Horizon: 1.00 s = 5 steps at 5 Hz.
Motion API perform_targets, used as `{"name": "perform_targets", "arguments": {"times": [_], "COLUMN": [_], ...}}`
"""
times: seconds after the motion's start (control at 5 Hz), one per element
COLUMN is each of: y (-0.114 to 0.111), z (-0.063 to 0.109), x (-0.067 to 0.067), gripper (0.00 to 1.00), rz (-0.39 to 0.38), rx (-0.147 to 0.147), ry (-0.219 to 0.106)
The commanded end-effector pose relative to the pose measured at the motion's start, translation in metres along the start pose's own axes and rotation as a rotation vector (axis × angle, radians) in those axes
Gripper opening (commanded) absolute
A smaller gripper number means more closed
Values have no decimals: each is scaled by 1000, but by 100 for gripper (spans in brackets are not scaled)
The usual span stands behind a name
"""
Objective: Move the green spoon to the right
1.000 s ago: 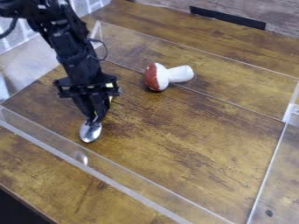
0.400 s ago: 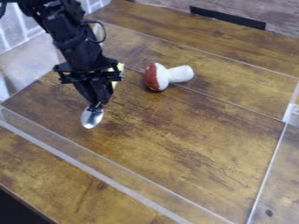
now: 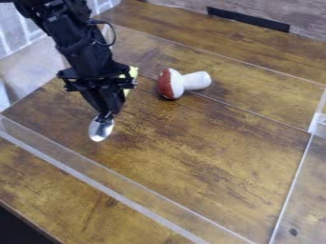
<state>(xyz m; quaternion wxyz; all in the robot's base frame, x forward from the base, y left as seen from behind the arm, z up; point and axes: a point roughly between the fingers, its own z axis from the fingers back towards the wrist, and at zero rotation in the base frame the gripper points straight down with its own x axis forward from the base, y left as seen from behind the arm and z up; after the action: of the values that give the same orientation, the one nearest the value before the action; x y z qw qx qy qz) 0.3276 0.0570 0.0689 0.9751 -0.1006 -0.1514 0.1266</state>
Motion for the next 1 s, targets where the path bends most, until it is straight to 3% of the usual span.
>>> {"name": "perform_targets", "arguments": {"times": [0.0, 0.2, 0.4, 0.6, 0.8], "y": [-36, -85, -122, -137, -139], "z": [13, -2, -21, -29, -21], "x": [12, 19, 15, 8, 4], "gripper": [0, 0, 0, 0, 0], "rz": [-133, -232, -313, -378, -345], "rx": [-27, -53, -73, -86, -57], "ry": [-32, -2, 19, 36, 45]}}
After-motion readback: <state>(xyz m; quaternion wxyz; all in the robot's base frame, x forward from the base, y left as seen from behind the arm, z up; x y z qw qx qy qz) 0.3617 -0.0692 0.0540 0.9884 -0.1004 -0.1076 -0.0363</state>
